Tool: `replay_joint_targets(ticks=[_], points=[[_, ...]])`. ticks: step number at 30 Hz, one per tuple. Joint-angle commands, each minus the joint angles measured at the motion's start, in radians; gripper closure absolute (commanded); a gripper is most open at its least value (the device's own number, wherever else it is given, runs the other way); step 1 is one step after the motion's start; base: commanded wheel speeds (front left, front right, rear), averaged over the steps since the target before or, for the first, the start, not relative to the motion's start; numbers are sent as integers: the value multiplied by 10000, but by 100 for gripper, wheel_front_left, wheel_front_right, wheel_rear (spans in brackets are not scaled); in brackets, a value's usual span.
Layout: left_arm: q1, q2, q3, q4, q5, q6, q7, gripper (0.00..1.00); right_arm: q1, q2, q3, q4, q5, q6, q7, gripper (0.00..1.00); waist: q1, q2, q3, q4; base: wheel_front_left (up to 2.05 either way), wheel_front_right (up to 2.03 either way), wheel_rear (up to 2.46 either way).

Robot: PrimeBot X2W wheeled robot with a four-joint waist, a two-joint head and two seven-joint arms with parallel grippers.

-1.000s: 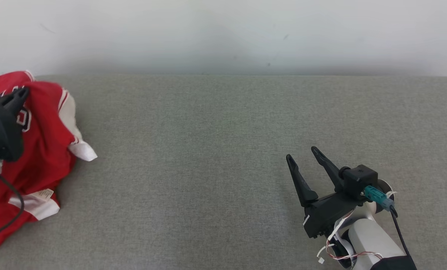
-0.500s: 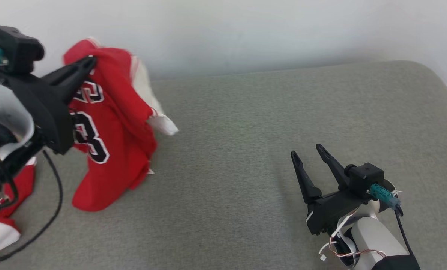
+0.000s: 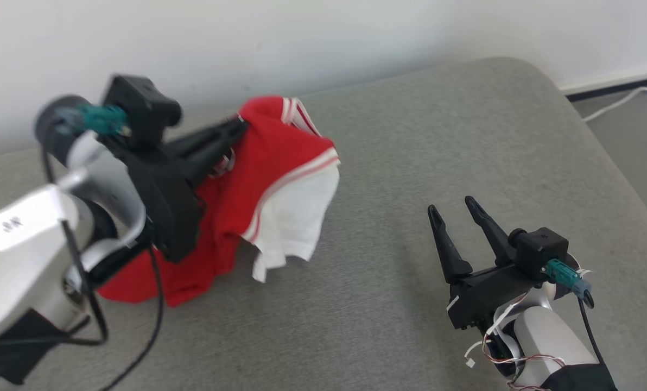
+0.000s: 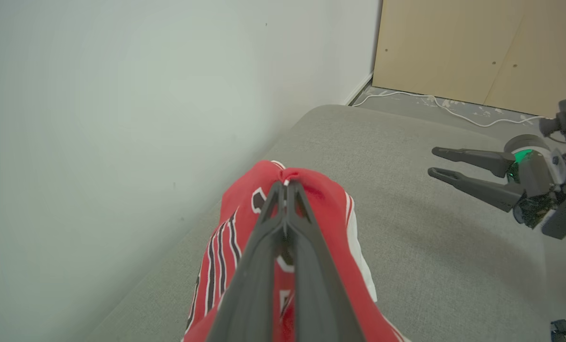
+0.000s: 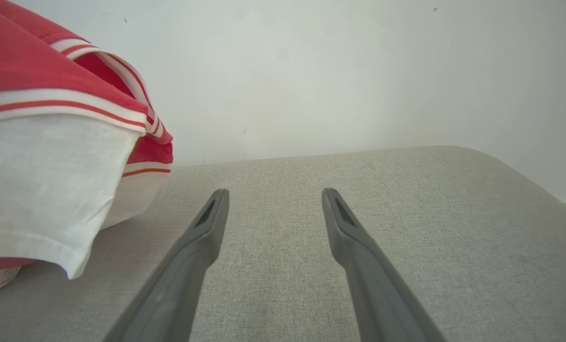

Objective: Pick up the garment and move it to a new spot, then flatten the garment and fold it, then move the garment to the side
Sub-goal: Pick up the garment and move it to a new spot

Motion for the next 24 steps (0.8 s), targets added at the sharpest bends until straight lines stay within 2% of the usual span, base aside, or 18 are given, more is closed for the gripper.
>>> replay_joint_targets(ticks=[1,7,12,13,22,23,24], points=[[217,-130,-99,69,101,-18,-174,100,-30,-48,-34,-66,37,-3,-42,0,0,-1,171,-422,0,0,0],[863,-851,-419,802,67,45,-938,100,-3,-46,-112,-182,29,-3,-41,0,0,-1,316,-584,0,0,0],[1625,-1821,-755,2024,-2,-14,-2074,100,20,-48,-199,-206,-78,-3,-41,0,0,-1,391,-498,0,0,0],[1625,-1821,-755,2024,-2,-14,-2074,100,20,-48,-199,-206,-78,-3,-41,0,0,-1,391,-498,0,0,0],[2172,-3063,-1502,4625,457,-135,-3875,100,-7,-50,-184,-104,-387,-3,-29,0,0,-1,248,-112,0,0,0],[2212,-3195,-1559,4834,467,-146,-4013,60,6,-48,-211,-84,-422,-3,-28,0,0,-1,197,-42,0,0,0],[2223,-3301,-1567,4996,472,-146,-4168,0,18,-48,-199,-63,-422,-3,-30,0,0,-1,154,14,0,0,0]])
